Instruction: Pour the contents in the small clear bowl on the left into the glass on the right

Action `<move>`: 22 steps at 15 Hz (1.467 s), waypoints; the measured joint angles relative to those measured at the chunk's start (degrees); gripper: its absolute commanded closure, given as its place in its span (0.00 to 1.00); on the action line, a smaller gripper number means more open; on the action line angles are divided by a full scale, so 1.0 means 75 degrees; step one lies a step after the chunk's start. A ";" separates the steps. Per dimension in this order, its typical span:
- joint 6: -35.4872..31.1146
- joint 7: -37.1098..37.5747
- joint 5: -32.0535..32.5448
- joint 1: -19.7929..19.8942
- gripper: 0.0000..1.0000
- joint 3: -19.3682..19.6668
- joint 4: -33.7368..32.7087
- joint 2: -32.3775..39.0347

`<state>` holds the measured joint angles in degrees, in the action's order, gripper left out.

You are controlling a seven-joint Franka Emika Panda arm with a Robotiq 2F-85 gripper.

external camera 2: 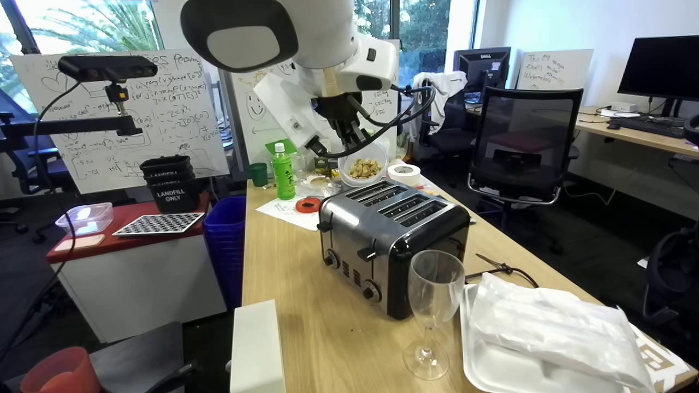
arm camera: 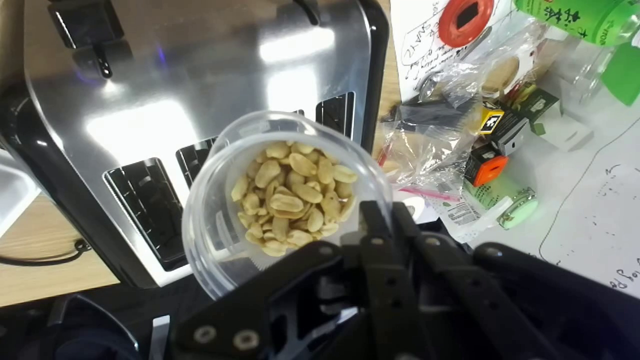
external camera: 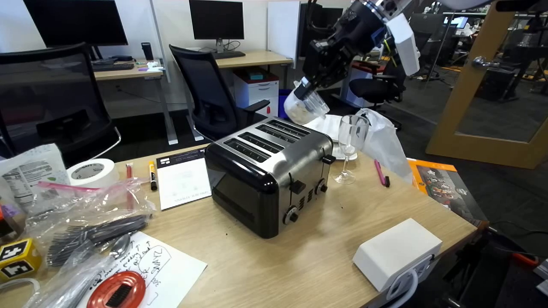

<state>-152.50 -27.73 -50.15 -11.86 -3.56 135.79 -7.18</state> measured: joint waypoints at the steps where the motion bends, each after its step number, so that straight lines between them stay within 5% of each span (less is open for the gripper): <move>1: -0.0001 0.0004 0.0000 0.0000 0.98 0.0000 0.0000 0.0000; 6: 0.0112 -0.0493 -0.0965 0.0003 0.98 0.0209 -0.0105 0.0002; 12: 0.0752 -0.1526 -0.2556 0.0136 0.98 0.1102 -0.0266 0.0136; 22: 0.1051 -0.1596 -0.2933 0.0885 0.93 0.1058 -0.0469 0.0594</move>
<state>-144.61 -39.71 -72.15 -5.22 4.37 132.27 -2.73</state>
